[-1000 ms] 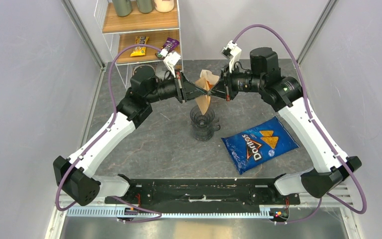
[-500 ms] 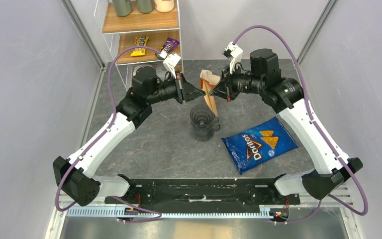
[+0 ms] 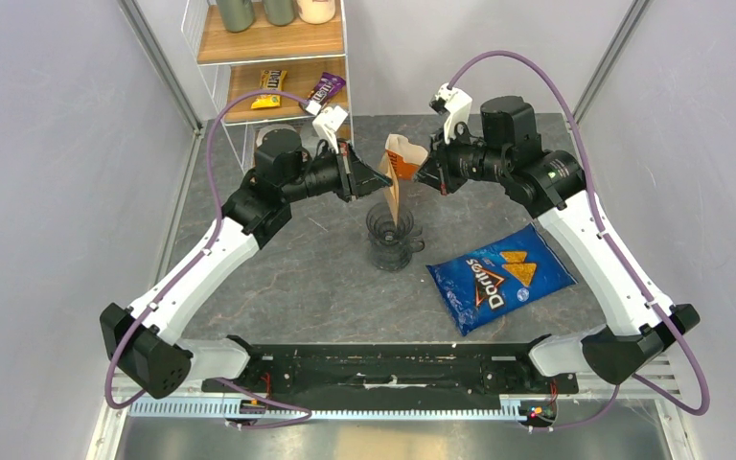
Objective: Place the coffee filter in the dripper
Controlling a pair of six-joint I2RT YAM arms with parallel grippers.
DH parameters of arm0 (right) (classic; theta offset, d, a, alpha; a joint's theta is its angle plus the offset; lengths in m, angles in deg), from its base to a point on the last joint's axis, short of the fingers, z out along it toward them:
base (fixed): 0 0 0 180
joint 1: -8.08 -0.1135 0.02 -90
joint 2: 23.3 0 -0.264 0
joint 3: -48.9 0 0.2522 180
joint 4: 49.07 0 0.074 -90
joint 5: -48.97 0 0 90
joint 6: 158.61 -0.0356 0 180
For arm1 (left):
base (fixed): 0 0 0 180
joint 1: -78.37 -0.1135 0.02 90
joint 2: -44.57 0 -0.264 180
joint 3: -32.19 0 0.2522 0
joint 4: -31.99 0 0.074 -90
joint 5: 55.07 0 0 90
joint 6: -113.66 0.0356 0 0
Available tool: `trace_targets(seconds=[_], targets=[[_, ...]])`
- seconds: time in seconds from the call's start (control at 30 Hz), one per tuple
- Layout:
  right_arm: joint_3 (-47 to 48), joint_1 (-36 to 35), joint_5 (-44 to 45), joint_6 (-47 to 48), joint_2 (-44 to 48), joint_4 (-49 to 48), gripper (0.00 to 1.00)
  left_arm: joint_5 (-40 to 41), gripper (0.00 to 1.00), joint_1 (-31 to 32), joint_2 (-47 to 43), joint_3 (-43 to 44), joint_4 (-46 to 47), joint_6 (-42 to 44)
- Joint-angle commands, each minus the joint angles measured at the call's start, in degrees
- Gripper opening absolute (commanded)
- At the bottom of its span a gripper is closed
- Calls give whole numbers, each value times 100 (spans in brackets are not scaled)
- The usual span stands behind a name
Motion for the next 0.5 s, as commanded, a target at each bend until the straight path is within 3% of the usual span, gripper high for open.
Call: trace_targets(seconds=[0.0,0.1,0.13,0.23,0.47], targets=[[55,1,279,186,157,-92,0,-18,2,8,-187,96,210,97],[21,0,-74,87,122,-227,4,-18,2,8,-98,124,306,-107],[11,1,-233,32,129,-270,18,5,2,8,-77,123,316,-143],[-126,3,-496,-55,255,-411,44,34,2,8,-48,151,286,-99],[-411,2,-949,-463,365,-779,70,-44,2,8,16,162,395,-186]])
